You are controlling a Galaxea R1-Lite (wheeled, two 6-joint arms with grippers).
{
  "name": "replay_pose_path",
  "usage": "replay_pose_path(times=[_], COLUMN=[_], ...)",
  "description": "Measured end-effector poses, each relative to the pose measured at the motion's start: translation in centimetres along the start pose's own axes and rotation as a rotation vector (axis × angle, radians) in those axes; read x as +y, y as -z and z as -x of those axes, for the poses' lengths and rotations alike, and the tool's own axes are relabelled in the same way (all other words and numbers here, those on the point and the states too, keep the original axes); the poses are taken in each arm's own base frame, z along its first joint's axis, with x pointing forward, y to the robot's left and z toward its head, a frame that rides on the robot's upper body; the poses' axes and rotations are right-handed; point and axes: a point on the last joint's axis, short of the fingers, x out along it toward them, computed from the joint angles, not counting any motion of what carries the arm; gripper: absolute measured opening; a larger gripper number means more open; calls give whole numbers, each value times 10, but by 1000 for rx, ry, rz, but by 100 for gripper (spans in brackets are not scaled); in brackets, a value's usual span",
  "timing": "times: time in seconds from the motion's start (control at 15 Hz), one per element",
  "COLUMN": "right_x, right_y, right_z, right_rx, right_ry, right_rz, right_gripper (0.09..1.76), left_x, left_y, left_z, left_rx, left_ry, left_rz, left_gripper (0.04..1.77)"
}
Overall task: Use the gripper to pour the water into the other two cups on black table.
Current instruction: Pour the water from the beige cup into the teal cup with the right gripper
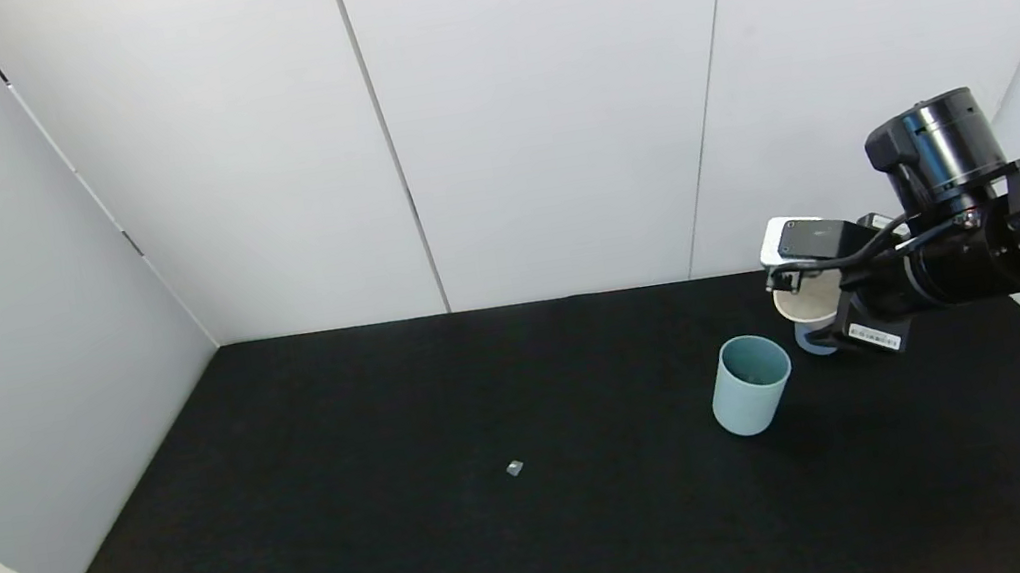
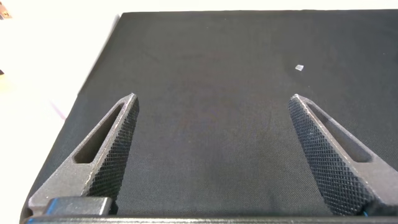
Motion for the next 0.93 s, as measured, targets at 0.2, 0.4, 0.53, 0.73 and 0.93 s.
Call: replay_pose_path(times=[0.2, 0.4, 0.53, 0.73, 0.93], right_x=[2, 3, 4, 6, 8], right_y=[-2, -2, -1, -1, -1], right_z=[-7, -12, -15, -20, -24], right_rx=[41, 76, 89, 108, 127], right_ry=[22, 38, 37, 36, 38], right_rz=[34, 67, 76, 96, 124], right_gripper=[130, 130, 130, 130, 130], left_x=[0, 0, 0, 0, 0], left_y=[0, 0, 0, 0, 0], left_z=[0, 0, 0, 0, 0], left_rx=[0, 0, 0, 0, 0], left_ry=[0, 0, 1, 1, 0], left_rz=[0, 0, 0, 0, 0], left_gripper=[172, 172, 172, 172, 172])
